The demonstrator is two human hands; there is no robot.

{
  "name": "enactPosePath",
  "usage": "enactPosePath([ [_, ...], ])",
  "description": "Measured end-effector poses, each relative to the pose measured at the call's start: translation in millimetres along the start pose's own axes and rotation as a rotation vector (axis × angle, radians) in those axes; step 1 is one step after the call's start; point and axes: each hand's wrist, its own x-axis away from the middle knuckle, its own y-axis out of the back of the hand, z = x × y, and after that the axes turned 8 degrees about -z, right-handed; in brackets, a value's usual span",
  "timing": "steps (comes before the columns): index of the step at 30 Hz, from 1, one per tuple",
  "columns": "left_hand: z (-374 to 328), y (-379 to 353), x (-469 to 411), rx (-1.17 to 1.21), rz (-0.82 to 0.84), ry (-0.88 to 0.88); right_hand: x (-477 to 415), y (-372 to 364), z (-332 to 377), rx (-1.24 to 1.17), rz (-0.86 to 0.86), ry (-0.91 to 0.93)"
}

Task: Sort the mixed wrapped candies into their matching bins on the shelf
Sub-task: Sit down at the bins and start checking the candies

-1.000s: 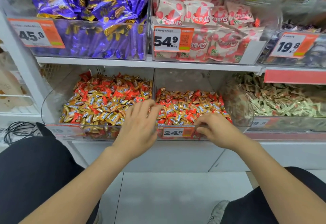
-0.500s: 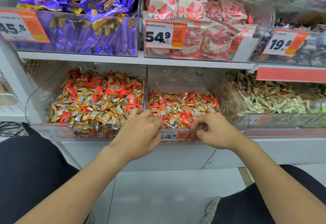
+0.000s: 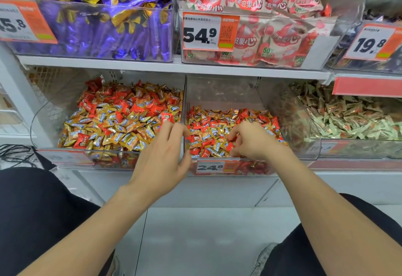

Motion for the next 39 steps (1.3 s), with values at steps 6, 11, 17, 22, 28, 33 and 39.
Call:
enactPosePath([
  [6, 2.7, 4.0, 2.3, -0.053, 0.052, -0.083, -3.1, -3.5, 20.7, -0.196, -0.044, -0.014],
  [11, 6.3, 11.9, 3.1, -0.023, 0.058, -0.093, 11.1, -0.1, 34.4, -0.280, -0.116, 0.025],
  [17, 12.6, 24.5, 10.5, 0.088, -0.013, 0.024, 41.0, 14.1, 65.5, -0.693, -0.184, 0.056],
  [22, 26.6, 32.3, 18.4, 0.093, -0.120, 0.132, 65.0, 7.1, 119.8, -1.065, -0.125, 0.147],
  [28, 70.9, 55.7, 40.6, 0.053, -0.206, 0.507, 62.1, -30.3, 174.4, -1.110, -0.077, 0.175],
  [33, 99.0, 74.5, 52.8, 0.182, -0.339, 0.914, 68.3, -76.9, 196.8, -1.185, -0.080, 0.043],
  [39, 142.1, 72.1, 68.9, 0.494, -0.514, 1.241, 77.8, -129.3, 230.3, -1.201, -0.169, -0.039],
])
